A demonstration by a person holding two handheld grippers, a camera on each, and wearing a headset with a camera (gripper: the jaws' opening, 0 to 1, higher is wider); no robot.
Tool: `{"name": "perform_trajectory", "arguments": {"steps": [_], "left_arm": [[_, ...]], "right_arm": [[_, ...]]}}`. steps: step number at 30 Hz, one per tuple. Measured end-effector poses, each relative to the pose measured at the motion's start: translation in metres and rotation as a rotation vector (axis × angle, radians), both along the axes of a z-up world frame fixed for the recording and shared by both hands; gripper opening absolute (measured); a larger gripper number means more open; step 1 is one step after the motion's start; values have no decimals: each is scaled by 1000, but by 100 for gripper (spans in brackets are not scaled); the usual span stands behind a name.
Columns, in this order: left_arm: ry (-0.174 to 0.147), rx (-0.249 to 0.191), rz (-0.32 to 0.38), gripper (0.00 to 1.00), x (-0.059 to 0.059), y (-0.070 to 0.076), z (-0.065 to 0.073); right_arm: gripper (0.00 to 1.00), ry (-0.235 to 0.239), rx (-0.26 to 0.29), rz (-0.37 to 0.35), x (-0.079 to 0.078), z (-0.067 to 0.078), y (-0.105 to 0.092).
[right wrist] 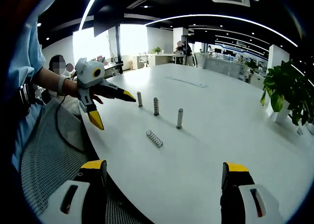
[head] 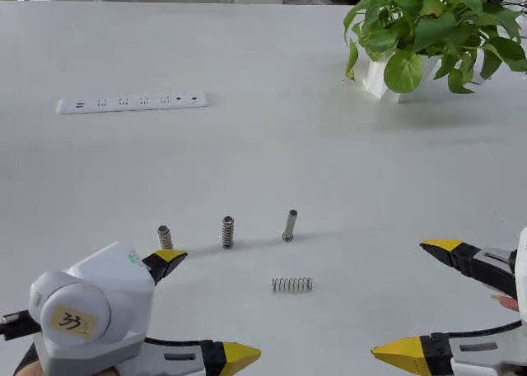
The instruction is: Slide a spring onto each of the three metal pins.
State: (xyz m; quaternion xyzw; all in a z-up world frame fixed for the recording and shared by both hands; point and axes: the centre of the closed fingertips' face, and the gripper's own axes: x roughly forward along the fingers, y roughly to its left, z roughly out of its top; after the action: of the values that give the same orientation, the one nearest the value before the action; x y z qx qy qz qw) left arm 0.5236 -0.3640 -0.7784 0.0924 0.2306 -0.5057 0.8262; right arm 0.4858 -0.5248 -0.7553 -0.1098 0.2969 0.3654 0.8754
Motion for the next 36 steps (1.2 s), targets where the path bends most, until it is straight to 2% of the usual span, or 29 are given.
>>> {"name": "perform_trajectory", "arguments": {"steps": [4, 11, 15, 17, 19, 23, 27, 33, 36], "left_arm": [[-35, 6, -70, 83, 1, -19, -6], [-65, 10, -144, 67, 5, -47, -18], [-83, 20, -170, 54, 10, -56, -26], [-82, 36, -174, 47, 13, -60, -32], [-86, 28, -180, 43, 16, -64, -34], [-95, 41, -186, 31, 20, -69, -39], [-96, 48, -179, 26, 24, -70, -44], [-94, 26, -169, 16, 24, -71, -44], [-92, 21, -158, 14, 25, -71, -43]], "right_arm": [[97, 3, 26, -22, -3, 0, 1], [96, 17, 47, -19, -9, -3, 7], [96, 23, 36, -8, -11, -5, 8], [96, 25, 42, -6, -11, -5, 9], [96, 27, 45, -6, -11, -4, 10], [95, 35, 46, -3, -13, -5, 11], [95, 40, 43, -2, -15, -6, 11], [95, 44, 41, -5, -15, -6, 10], [94, 44, 39, -4, -14, -5, 11]]}}
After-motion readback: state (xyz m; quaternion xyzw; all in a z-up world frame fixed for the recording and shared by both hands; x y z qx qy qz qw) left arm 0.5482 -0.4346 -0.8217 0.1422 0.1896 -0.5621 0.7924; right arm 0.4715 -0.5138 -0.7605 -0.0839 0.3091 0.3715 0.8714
